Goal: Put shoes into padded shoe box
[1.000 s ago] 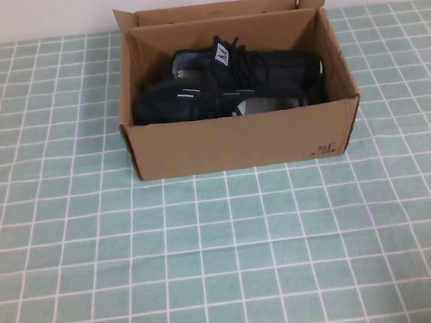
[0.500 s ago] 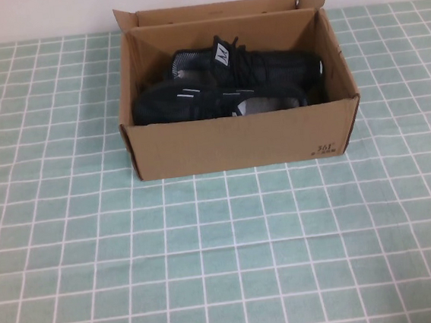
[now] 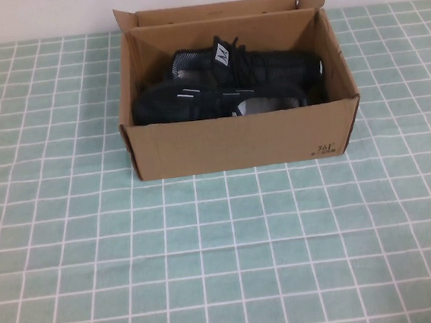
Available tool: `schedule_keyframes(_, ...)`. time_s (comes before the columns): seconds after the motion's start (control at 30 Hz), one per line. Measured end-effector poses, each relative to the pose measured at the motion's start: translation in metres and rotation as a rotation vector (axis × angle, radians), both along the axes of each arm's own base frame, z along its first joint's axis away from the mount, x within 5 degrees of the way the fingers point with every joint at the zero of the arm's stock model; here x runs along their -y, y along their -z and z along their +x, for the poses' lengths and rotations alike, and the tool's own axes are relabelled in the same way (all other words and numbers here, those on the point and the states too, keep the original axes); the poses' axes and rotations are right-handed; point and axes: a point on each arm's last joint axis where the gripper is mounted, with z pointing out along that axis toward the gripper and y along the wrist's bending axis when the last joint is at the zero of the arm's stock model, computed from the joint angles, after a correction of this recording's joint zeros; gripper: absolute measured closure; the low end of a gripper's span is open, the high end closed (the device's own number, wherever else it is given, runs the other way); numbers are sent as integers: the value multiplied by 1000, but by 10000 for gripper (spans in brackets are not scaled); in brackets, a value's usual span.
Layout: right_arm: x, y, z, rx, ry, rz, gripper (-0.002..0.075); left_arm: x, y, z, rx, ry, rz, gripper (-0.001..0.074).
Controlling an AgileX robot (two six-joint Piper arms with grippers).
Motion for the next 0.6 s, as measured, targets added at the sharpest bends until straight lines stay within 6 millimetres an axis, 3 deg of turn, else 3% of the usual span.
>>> schedule_keyframes(0.1,0,0,0,0,0,0,734,-2,38,-1,15,-33,-5,731)
schedule_keyframes(0.3,0,0,0,0,0,-1,734,-2,82,7,12,-94,-10,731)
schedule_keyframes(0.4,0,0,0,0,0,-1,734,-2,96,11,22,-115,-21,731)
schedule_keyframes(0.6,0,0,0,0,0,-1,734,-3,102,11,-12,-129,-45,731)
